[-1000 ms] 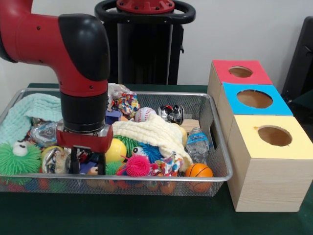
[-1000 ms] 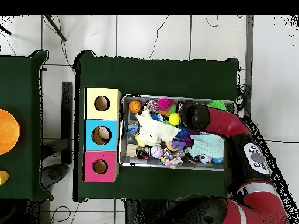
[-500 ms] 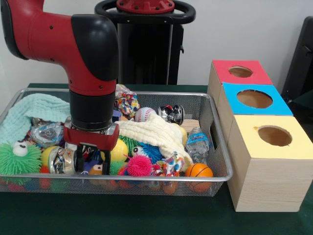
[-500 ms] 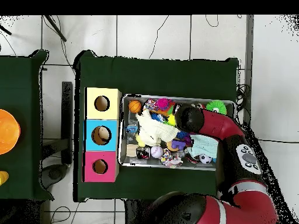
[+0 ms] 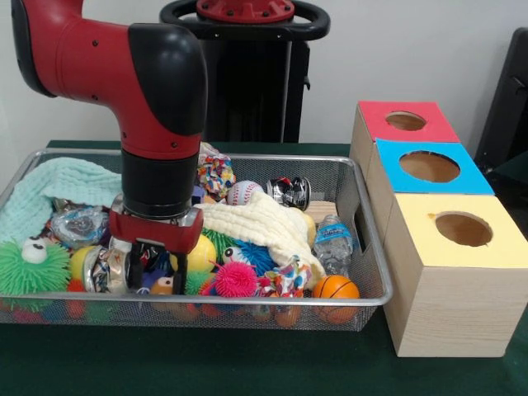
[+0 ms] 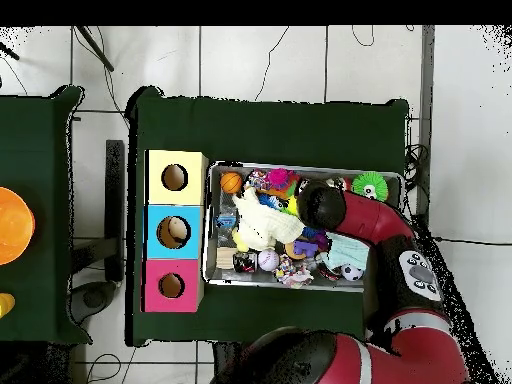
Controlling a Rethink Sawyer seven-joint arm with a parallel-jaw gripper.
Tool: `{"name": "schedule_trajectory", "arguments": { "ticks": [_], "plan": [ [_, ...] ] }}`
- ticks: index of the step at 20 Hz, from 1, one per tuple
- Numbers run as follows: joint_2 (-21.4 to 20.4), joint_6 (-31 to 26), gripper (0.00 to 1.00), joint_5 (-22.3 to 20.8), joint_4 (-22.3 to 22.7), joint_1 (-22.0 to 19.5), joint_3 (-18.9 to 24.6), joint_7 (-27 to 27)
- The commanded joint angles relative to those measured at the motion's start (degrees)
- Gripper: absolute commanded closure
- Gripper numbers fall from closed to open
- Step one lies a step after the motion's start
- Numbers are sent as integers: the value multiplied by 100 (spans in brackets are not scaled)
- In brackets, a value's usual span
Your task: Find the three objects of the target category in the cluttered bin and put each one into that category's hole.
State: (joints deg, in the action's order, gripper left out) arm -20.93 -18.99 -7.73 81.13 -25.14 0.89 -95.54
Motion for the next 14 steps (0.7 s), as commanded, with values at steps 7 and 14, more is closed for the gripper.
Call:
{"name": "schedule_trajectory", "arguments": {
  "ticks": [7, 14],
  "plan": [
    [886, 256, 0, 205, 1120, -28, 67, -1180],
    [900, 421, 100, 244, 1135, -1, 22, -1126]
  ]
}}
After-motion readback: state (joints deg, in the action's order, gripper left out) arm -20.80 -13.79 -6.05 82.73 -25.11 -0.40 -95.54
